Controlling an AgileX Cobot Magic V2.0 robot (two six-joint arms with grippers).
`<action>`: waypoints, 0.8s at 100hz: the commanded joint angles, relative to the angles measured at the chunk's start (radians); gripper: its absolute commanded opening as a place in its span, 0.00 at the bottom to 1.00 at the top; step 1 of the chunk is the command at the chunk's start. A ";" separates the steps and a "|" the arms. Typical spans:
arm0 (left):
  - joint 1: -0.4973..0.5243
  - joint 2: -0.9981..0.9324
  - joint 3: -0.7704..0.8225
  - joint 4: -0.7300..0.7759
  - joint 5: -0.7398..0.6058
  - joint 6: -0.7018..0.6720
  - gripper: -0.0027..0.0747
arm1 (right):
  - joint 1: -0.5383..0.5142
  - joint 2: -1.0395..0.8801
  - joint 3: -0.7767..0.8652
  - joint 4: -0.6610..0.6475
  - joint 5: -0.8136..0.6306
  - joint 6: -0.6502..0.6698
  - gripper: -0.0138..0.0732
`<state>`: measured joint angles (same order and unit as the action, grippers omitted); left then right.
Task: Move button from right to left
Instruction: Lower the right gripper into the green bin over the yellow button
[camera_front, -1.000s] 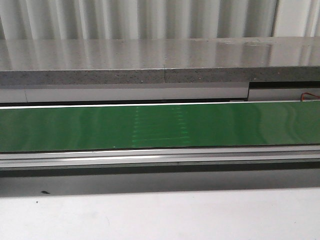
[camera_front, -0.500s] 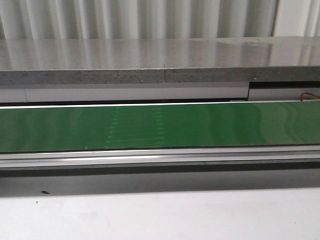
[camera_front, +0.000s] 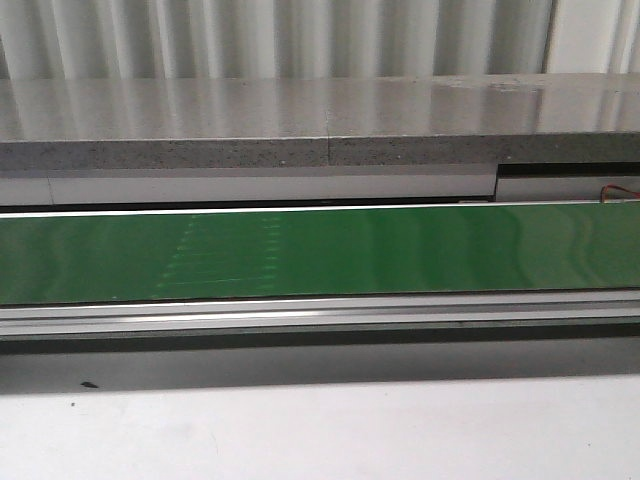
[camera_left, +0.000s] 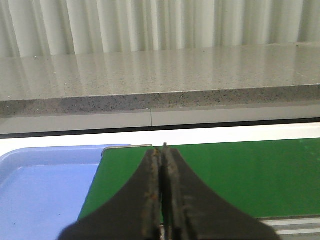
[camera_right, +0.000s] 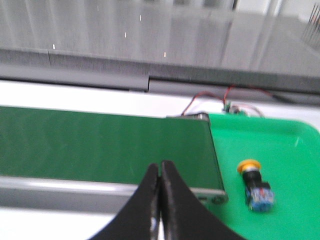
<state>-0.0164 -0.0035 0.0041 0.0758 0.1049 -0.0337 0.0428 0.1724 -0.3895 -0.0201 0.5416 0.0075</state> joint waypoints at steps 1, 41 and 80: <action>-0.010 -0.032 0.037 0.000 -0.077 -0.004 0.01 | -0.008 0.106 -0.103 -0.019 0.050 0.000 0.08; -0.010 -0.032 0.037 0.000 -0.077 -0.004 0.01 | -0.007 0.515 -0.330 0.002 0.315 0.000 0.08; -0.010 -0.032 0.037 0.000 -0.077 -0.004 0.01 | -0.007 0.807 -0.494 0.005 0.404 -0.002 0.78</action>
<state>-0.0164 -0.0035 0.0041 0.0758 0.1049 -0.0337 0.0428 0.9427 -0.8314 -0.0110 0.9733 0.0075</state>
